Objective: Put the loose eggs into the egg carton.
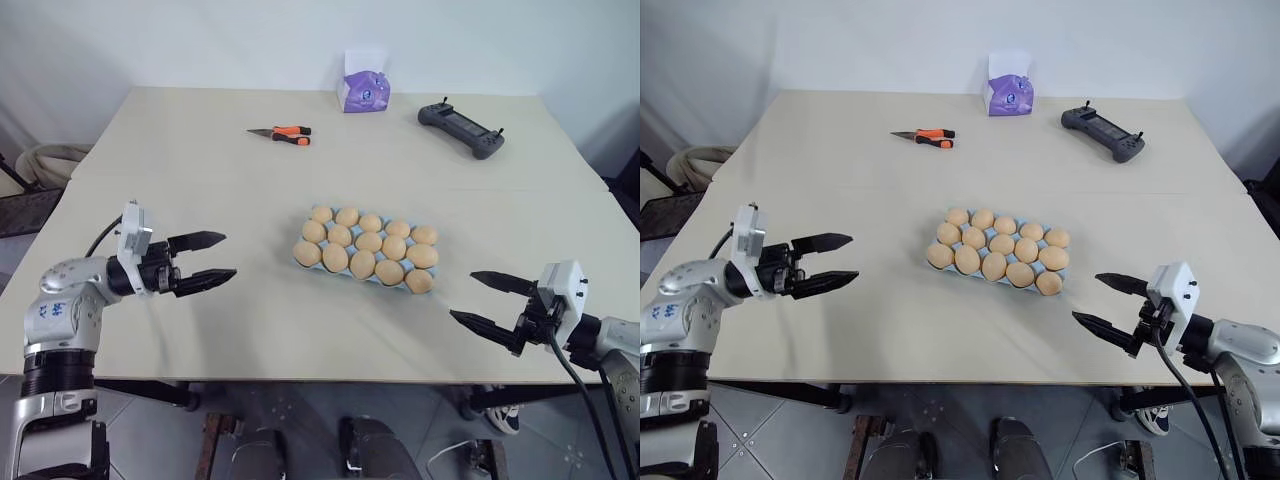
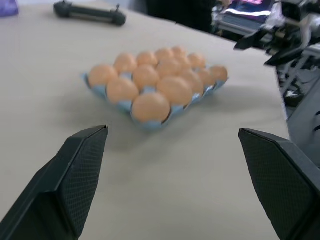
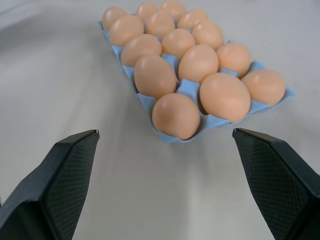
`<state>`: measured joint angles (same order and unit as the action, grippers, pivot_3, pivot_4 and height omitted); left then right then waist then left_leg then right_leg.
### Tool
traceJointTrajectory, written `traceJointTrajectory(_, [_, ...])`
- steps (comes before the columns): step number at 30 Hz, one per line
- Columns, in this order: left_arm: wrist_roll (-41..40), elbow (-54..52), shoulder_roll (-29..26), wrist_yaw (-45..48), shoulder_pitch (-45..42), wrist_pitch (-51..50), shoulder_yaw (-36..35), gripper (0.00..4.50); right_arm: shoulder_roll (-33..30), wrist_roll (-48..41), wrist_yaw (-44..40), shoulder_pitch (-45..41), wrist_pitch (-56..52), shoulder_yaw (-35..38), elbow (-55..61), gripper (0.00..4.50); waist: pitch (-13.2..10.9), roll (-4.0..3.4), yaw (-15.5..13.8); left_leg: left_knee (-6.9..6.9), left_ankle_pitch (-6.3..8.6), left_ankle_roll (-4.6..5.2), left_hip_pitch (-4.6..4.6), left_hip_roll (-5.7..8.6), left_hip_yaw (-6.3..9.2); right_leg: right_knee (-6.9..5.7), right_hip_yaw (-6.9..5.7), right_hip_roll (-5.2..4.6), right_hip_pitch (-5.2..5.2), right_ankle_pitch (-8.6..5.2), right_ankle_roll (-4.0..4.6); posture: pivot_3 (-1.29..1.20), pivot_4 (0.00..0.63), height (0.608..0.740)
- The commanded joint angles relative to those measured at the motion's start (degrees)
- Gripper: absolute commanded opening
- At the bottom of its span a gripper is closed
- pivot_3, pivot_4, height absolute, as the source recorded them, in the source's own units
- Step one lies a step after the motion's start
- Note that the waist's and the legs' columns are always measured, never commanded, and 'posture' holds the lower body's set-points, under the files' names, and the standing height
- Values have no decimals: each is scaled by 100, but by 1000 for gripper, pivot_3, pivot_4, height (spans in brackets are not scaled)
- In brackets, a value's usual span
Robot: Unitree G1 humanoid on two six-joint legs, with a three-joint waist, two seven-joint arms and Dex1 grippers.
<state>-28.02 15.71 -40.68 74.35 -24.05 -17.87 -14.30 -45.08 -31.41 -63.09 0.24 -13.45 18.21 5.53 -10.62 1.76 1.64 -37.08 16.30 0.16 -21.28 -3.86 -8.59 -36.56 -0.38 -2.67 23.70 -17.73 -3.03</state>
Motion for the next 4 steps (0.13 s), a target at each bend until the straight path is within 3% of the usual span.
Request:
traceJointTrajectory(1, [-132, -258, -108, 30, 135, 111, -146, 4450, -143, 5, -95, -133, 110, 123, -5, 4500, 0, 0, -2, 1, 0, 0, 0, 0, 0, 0, 0, 0, 0, 0, 0, 0, 150, 740])
traceJointTrajectory(4, [-98, -320, -110, 66, 258, 212, -98, 4450, -147, 23, -126, -202, 109, 103, -43, 4500, 0, 0, -1, 3, 1, -1, -1, 1, 1, 1, -1, -3, 0, -1, 1, 0, 150, 740])
